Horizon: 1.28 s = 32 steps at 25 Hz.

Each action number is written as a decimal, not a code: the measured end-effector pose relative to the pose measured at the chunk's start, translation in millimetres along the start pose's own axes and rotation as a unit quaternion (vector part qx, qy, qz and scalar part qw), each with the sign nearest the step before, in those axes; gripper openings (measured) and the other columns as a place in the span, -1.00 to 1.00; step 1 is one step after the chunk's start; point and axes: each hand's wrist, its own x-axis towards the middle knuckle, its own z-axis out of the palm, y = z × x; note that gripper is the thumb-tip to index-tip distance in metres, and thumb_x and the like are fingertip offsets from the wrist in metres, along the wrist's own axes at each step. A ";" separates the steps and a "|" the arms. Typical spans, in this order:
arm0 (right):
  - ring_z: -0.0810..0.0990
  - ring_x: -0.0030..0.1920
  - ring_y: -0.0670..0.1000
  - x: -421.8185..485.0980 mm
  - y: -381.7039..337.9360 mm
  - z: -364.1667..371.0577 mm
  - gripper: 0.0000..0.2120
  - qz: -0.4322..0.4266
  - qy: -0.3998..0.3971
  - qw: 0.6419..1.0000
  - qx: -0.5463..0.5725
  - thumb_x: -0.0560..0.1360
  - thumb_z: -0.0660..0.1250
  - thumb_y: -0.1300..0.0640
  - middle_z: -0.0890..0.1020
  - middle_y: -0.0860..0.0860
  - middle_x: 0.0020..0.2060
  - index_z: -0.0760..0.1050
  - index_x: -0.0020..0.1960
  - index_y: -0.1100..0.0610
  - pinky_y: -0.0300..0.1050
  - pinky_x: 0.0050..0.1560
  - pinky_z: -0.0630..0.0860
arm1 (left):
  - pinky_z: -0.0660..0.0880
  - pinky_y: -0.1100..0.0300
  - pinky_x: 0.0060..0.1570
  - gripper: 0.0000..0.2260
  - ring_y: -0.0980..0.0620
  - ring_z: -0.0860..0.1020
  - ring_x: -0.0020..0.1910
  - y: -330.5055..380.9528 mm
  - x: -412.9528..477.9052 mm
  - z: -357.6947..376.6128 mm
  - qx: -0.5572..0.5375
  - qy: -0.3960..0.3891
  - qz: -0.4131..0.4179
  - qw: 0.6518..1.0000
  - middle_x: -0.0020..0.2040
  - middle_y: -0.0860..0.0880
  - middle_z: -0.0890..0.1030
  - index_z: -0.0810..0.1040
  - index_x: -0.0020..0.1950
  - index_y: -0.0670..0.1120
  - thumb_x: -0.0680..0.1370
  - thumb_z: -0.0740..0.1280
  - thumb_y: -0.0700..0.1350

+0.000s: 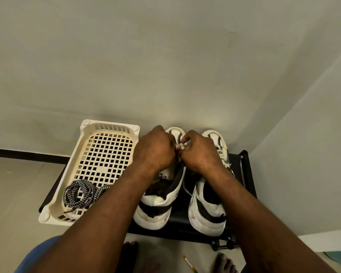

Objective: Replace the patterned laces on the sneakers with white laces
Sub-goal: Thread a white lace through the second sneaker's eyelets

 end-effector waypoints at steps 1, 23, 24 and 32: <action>0.62 -0.18 0.00 -0.6 -0.4 -0.2 -0.83 -0.001 0.000 1.000 -0.001 0.50 0.45 0.02 0.66 -0.02 -0.20 0.52 0.05 -0.05 -0.16 -0.26 0.48 | 0.51 0.12 0.01 -0.84 0.08 0.60 -0.05 1.4 -0.5 -6.4 -0.112 0.001 0.001 0.994 0.02 0.05 0.65 0.73 -0.02 0.00 0.61 0.41 0.04; 0.63 0.04 0.16 -13.7 -12.2 -21.1 -0.78 -0.059 -0.062 0.964 -0.252 0.52 0.40 0.08 0.67 0.06 0.02 0.59 0.16 -0.03 0.08 0.13 0.60 | 0.56 0.06 -0.09 -0.73 -0.15 0.64 -0.03 2.6 -6.2 -4.8 0.028 0.015 -0.018 0.999 0.01 -0.07 0.70 0.68 0.18 0.11 0.63 0.25 0.15; 0.63 0.02 0.16 -14.2 -13.7 -21.0 -0.81 -0.059 -0.057 0.967 -0.242 0.52 0.39 0.09 0.66 0.07 0.00 0.60 0.12 -0.02 0.09 0.12 0.61 | 0.58 0.05 -0.06 -0.75 -0.16 0.64 0.00 1.3 -6.8 -5.5 0.004 0.025 -0.019 0.999 0.02 -0.07 0.71 0.68 0.18 0.15 0.63 0.26 0.15; 0.75 -0.21 0.03 -6.2 -13.2 -42.3 -0.91 0.028 0.061 0.969 0.239 0.65 0.26 0.24 0.72 0.04 -0.13 0.46 0.04 0.05 0.03 -0.10 0.69 | 0.60 0.01 0.09 -0.78 -0.14 0.65 0.09 -11.3 0.0 -4.3 -0.096 0.018 -0.055 0.994 0.13 -0.05 0.72 0.70 0.18 0.16 0.60 0.32 0.10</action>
